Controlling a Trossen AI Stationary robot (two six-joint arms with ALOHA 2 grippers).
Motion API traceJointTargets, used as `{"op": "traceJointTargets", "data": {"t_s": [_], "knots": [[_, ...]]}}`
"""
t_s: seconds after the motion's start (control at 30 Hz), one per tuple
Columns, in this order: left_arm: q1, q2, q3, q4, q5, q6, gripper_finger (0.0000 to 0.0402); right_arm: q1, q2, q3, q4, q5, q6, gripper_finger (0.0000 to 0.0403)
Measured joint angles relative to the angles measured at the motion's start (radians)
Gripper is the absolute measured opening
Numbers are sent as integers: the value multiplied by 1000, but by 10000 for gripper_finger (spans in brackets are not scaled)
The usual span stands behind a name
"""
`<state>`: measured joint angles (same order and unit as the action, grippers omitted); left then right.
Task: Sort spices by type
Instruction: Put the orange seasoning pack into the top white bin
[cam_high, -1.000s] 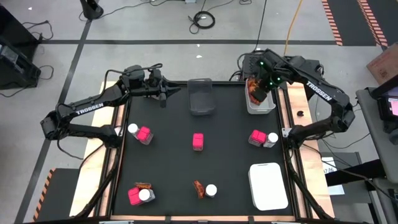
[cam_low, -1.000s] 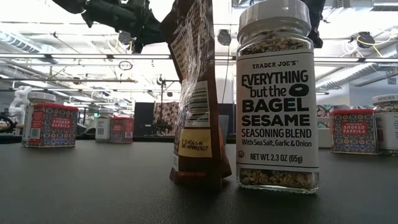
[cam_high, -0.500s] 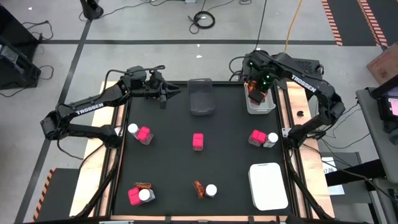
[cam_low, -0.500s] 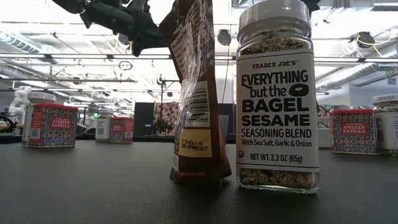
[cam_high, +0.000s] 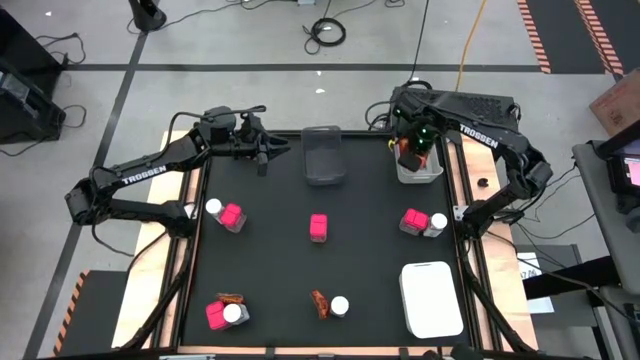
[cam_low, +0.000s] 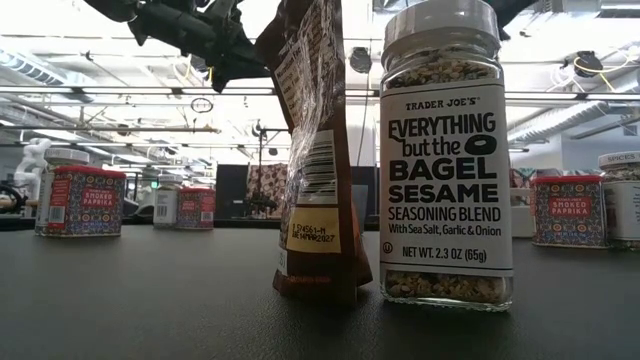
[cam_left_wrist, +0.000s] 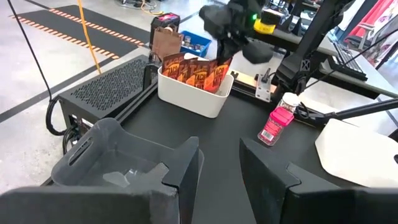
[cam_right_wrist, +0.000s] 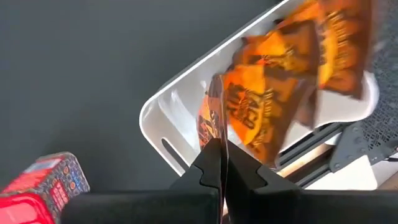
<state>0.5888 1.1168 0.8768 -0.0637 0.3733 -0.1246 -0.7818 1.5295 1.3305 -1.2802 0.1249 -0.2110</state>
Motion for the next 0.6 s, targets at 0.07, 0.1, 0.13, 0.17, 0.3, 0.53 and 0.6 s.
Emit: {"op": "traceJointTargets", "data": {"t_s": [0.07, 0.1, 0.13, 0.17, 0.3, 0.53, 0.6], "knots": [[0, 0, 0, 0, 0, 0, 119, 0, 0, -36, 19, -5, -12, 0], [0, 0, 0, 0, 0, 0, 119, 0, 0, -54, 35, -19, -14, 0], [0, 0, 0, 0, 0, 0, 119, 0, 0, -71, 55, -26, -14, 0], [0, 0, 0, 0, 0, 0, 119, 0, 0, -87, 72, -25, -14, 0], [0, 0, 0, 0, 0, 0, 119, 0, 0, -136, 142, -23, -15, 0], [0, 0, 0, 1, -1, -1, 119, 0, 0, -176, 188, -21, -32, 0], [0, 0, 0, 1, -1, -2, 119, 0, 0, -176, 192, -21, -33, 0]]}}
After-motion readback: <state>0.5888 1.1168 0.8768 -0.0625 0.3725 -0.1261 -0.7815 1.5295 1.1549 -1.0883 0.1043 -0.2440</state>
